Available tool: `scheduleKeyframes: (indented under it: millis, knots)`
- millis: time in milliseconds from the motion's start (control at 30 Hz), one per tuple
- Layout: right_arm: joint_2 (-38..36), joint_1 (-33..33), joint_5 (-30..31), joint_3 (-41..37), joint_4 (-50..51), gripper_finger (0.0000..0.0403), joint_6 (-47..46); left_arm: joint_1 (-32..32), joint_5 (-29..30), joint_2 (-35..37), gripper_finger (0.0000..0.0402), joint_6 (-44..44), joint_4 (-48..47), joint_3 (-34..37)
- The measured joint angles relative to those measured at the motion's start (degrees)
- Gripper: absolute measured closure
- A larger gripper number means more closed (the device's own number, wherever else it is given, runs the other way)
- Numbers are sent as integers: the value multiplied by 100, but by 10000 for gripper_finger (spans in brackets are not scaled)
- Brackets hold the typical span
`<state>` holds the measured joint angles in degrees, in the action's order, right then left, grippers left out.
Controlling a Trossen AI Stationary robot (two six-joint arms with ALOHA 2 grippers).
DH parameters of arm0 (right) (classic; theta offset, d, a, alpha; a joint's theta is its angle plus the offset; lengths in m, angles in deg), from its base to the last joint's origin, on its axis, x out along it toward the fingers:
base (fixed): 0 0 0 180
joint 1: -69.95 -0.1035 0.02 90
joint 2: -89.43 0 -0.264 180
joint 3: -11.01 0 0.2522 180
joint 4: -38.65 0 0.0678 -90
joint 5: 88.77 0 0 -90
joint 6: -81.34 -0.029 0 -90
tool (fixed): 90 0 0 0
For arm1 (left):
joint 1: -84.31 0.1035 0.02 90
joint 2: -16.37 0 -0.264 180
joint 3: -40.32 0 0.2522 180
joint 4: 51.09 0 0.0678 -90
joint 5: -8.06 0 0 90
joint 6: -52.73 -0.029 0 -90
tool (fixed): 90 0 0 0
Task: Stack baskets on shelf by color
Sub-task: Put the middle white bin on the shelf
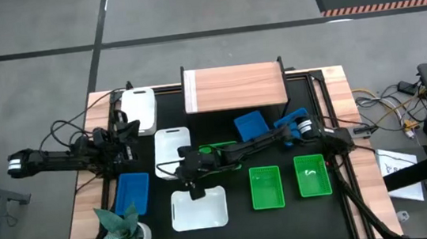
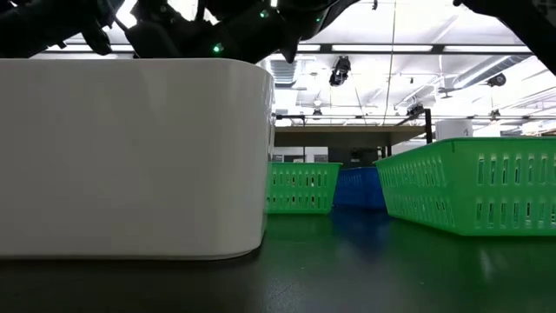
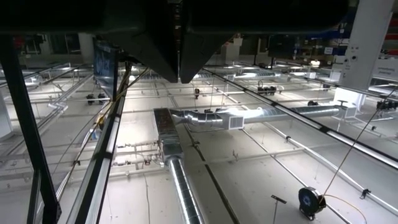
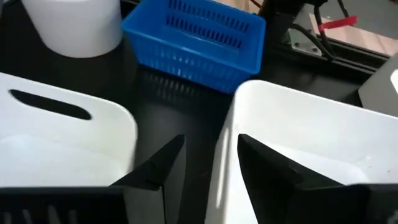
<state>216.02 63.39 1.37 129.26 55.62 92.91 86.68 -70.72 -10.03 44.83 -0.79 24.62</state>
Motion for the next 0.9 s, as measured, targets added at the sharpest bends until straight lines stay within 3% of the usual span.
scheduleKeyframes:
  millis: [500, 633, 900]
  knots:
    - [6, 172, -87, -20, 516, 288, -418, -1, 0, 0, 402, 0, 0, 0]
    - [6, 185, -376, -20, 515, 308, -424, 0, 0, 0, 402, 0, 9, 0]
    - [6, 185, -384, -25, 504, 375, -403, 0, 0, 0, 402, -42, 91, 0]
